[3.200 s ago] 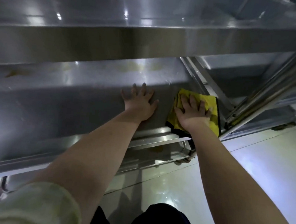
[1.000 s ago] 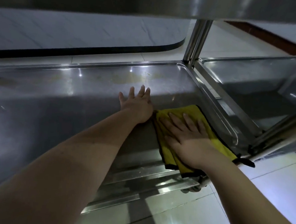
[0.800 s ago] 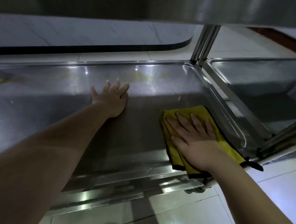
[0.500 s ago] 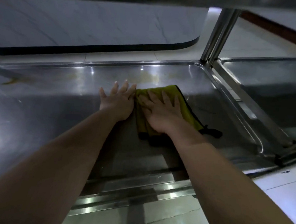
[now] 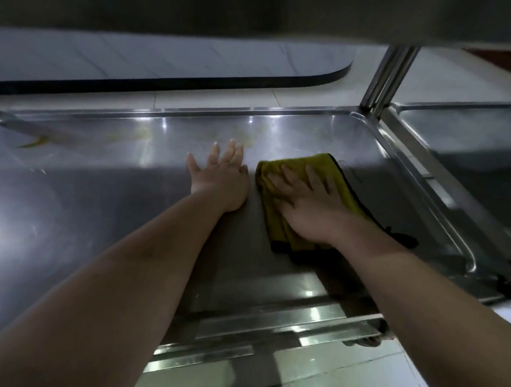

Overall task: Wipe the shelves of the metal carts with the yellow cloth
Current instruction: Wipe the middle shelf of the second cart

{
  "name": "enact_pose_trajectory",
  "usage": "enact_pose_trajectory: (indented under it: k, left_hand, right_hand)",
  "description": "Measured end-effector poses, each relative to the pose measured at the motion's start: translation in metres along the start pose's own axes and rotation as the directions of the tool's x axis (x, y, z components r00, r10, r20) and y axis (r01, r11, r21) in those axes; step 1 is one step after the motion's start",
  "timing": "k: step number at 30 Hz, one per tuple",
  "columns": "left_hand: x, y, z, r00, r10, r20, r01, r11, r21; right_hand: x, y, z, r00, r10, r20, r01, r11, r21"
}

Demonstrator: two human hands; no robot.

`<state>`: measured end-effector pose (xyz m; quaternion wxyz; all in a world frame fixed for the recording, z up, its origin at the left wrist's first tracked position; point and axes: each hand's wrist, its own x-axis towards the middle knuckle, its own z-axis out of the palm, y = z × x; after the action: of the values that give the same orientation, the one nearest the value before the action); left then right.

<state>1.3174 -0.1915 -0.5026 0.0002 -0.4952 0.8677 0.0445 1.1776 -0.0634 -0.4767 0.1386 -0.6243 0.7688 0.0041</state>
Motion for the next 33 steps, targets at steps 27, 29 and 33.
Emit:
enact_pose_trajectory:
  k: [27, 29, 33]
  left_hand:
    - [-0.009, -0.122, -0.007, 0.997, 0.009, -0.076, -0.009, 1.000, 0.005]
    - [-0.007, -0.122, -0.007, 0.997, 0.017, -0.074, -0.016, 1.000, 0.020]
    - [-0.003, -0.126, -0.005, 0.997, 0.011, -0.081, -0.010, 1.000, 0.004]
  right_hand:
    - [0.111, -0.102, -0.002, 0.993, 0.094, -0.070, -0.097, 0.995, -0.030]
    - [0.138, -0.109, -0.006, 0.982, 0.160, -0.101, -0.163, 0.986, -0.031]
    - [0.137, -0.117, -0.004, 0.981, 0.153, -0.122, -0.161, 0.985, -0.066]
